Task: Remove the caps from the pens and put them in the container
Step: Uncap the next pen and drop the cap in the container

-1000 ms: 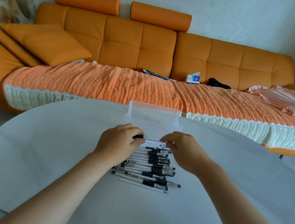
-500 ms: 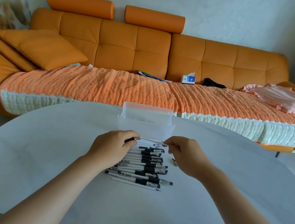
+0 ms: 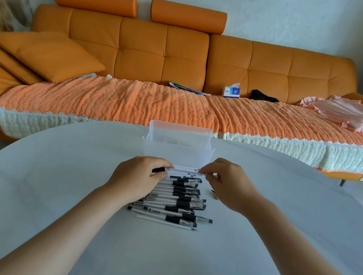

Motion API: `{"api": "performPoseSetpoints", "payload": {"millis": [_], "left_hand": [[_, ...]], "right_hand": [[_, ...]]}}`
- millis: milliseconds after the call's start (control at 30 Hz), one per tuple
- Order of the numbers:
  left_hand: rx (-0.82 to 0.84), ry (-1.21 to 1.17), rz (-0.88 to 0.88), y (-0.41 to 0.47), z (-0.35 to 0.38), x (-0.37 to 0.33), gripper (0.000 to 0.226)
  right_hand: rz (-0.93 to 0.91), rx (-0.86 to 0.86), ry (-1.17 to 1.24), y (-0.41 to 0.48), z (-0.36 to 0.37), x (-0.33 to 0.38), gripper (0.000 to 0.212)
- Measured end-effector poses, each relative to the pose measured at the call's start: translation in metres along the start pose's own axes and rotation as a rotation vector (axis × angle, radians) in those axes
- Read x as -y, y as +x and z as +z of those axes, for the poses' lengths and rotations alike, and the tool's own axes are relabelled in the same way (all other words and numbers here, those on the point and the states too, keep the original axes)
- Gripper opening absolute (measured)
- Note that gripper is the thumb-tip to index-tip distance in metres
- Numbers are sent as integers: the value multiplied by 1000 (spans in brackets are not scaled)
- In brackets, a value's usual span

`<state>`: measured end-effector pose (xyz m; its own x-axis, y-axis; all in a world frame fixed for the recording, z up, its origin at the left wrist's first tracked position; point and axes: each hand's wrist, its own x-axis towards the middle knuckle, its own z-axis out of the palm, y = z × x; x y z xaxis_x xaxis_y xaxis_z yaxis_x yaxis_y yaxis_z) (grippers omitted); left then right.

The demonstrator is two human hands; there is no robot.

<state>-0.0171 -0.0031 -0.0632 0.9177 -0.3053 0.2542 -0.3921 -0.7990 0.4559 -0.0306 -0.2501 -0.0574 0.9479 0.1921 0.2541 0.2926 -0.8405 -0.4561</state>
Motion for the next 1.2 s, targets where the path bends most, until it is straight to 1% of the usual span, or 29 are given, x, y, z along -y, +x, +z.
{"api": "performPoseSetpoints", "payload": {"millis": [100, 200, 300, 367, 400, 467, 567, 700, 833, 900, 1033, 1200], "left_hand": [[51, 27, 40, -2, -1, -2, 26], [82, 38, 77, -5, 2, -6, 25], [79, 65, 81, -6, 1, -7, 22], [71, 71, 70, -4, -1, -5, 21], [65, 71, 65, -4, -2, -4, 20], [57, 70, 60, -3, -3, -3, 21], [62, 65, 68, -5, -2, -6, 22], [77, 52, 109, -4, 5, -15, 27], [29, 49, 117, -3, 8, -22, 19], [4, 46, 111, -1, 9, -21, 17], [4, 42, 107, 0, 10, -19, 17], [24, 43, 147, -2, 14, -24, 23]], "right_hand": [[-47, -19, 2, 0, -1, 4, 24], [-91, 1, 12, -1, 2, 11, 21], [-64, 8, 89, -3, 2, 16, 23], [-37, 4, 100, -3, 0, 15, 26], [-23, -6, 83, -3, -1, 12, 24], [23, -28, 57, -2, -4, 7, 11], [35, -21, 77, -4, -5, 7, 15], [-36, 17, 158, -7, 2, 21, 11], [-23, 36, 232, -4, 8, 27, 24], [-5, 19, 238, -3, 8, 25, 27], [21, -4, 199, -3, 6, 18, 11], [-29, 13, 184, -7, 7, 18, 7]]}}
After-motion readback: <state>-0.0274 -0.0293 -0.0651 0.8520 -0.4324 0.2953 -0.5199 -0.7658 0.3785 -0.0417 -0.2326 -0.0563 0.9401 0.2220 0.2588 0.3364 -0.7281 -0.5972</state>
